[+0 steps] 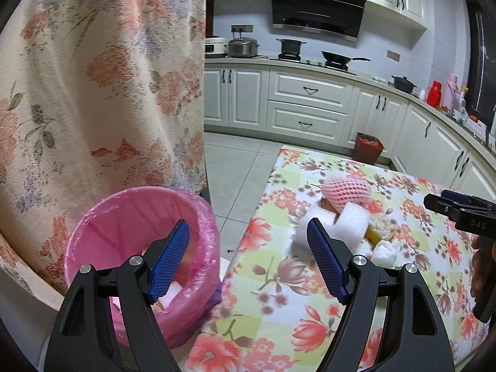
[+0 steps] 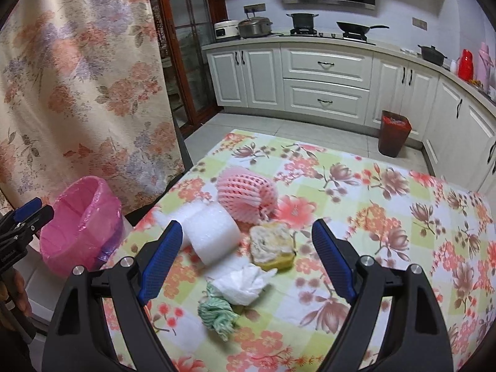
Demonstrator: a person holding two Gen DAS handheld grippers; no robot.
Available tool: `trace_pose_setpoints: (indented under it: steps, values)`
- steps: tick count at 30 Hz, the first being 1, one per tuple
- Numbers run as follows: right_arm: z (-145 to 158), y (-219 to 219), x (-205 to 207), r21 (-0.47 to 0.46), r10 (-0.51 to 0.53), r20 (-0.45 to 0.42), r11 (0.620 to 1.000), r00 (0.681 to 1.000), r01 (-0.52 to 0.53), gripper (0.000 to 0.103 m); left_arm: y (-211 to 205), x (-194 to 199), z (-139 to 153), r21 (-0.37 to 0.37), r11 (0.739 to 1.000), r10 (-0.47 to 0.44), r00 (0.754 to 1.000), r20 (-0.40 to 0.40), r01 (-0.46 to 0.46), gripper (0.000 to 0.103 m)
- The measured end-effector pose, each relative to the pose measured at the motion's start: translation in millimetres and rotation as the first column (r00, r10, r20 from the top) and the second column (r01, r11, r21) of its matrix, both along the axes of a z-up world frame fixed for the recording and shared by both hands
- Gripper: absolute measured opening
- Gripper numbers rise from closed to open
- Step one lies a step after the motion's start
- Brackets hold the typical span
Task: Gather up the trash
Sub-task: 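Move both tools back over the table toward the remaining trash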
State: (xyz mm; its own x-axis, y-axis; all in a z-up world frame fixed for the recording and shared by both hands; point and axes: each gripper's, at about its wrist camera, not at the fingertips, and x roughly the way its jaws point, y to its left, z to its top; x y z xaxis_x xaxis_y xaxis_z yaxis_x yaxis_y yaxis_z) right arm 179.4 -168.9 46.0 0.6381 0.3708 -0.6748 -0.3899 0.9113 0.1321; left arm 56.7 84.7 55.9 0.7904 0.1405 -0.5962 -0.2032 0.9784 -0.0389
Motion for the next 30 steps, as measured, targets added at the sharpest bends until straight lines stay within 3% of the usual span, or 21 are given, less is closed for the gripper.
trace_pose_setpoints:
  steps: [18, 30]
  values:
    - [-50, -29, 2, -0.017, -0.057, -0.092, 0.998, 0.994, 0.055, 0.083, -45, 18, -22, -0.028, 0.993, -0.119, 0.992, -0.046, 0.118, 0.073]
    - [-72, -65, -2, -0.028, -0.103, -0.129, 0.995, 0.986, 0.1, 0.083, -99, 30, -54, -0.102, 0.961, -0.266, 0.958, -0.102, 0.256, 0.073]
